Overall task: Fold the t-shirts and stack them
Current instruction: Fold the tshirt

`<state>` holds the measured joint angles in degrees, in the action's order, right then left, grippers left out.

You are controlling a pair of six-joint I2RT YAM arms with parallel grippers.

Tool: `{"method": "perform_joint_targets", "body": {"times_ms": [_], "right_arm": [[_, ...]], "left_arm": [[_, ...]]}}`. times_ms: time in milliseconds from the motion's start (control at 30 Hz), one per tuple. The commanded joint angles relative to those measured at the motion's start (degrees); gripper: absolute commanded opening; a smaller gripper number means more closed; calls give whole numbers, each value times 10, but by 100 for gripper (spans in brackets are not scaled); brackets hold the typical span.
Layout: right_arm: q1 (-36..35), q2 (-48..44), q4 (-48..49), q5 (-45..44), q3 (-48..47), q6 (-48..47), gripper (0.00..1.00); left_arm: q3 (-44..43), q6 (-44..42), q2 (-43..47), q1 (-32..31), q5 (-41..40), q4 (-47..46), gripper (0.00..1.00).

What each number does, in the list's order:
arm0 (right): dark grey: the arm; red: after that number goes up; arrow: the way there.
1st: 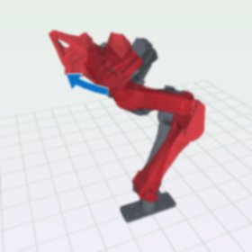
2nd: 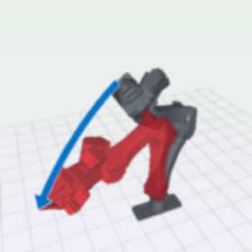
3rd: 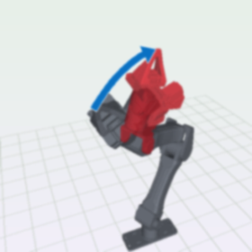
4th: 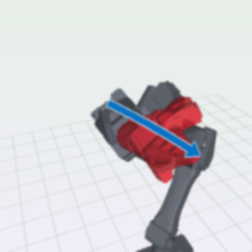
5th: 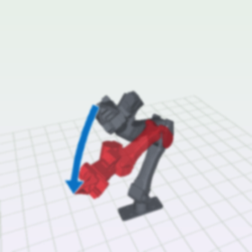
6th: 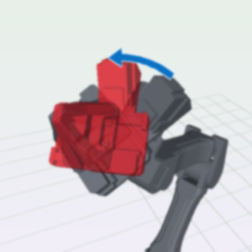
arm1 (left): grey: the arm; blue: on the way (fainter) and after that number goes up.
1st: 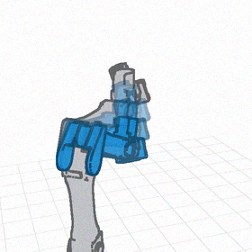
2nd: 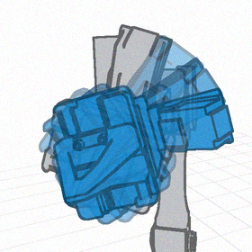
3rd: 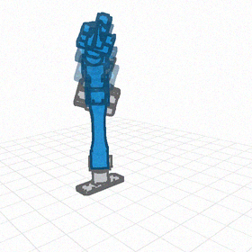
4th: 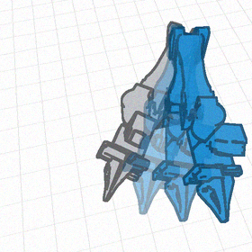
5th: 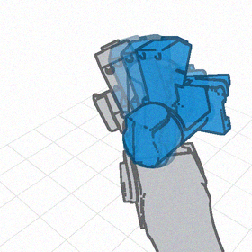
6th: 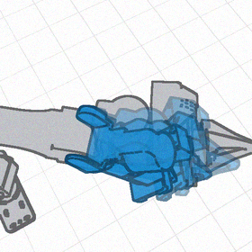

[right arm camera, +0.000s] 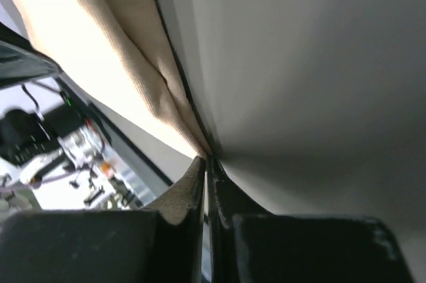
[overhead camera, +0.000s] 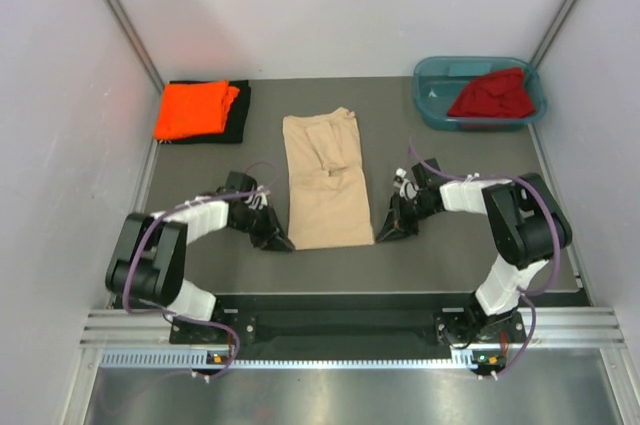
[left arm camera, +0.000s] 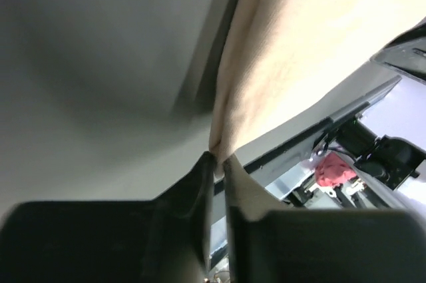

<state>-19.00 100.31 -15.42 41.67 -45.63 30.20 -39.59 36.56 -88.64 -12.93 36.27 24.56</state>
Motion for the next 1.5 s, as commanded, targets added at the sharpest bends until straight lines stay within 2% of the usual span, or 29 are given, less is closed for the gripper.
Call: {"method": "perform_joint_targets", "body": {"times_ms": [0,33,67,133,167,233,333,467,500,533,600,633,733,867,1033,1300,1467], "right_arm": [[-3,-42,-70,-4,28,-64,6],[-1,-52,-81,-9,26,-82,12],[0,-57,-94,-26,20,-90,19],[3,-69,-129,-43,-12,-103,27],[5,-74,-140,-54,-29,-106,35],[6,-65,-177,-64,-95,-118,42],[7,-32,-211,-79,-196,-131,44],[5,31,-212,-46,-293,-116,42],[3,42,-206,-40,-317,-100,42],[1,64,-190,-34,-326,-92,39],[-5,84,-172,-5,-350,-67,33],[-9,103,-152,2,-356,-58,28],[-20,134,-124,21,-377,-23,22],[-43,166,-75,31,-394,12,20],[-59,204,-17,46,-399,58,18],[-53,275,-8,52,-445,68,17],[-28,299,-13,50,-464,46,16]], "left_arm": [[64,60,71,-8,-8,-10,18],[75,73,99,-7,-5,-8,22],[83,75,114,-8,-6,7,32],[74,65,148,-7,-16,40,38],[48,56,156,-6,-35,79,43],[13,34,167,-6,-59,116,46],[-59,15,161,-6,-95,146,47],[-120,18,124,-6,-65,61,43],[-128,31,92,-6,-29,38,38],[-143,37,73,-7,-14,-14,32],[-157,61,16,-7,25,-60,24],[-170,68,1,-9,32,-100,22],[-201,89,-57,-13,48,-154,20],[-232,113,-135,-20,66,-201,19],[-252,150,-188,-25,76,-266,19],[-276,138,-253,-11,78,-271,18],[-316,78,-294,18,72,-206,18]]}}
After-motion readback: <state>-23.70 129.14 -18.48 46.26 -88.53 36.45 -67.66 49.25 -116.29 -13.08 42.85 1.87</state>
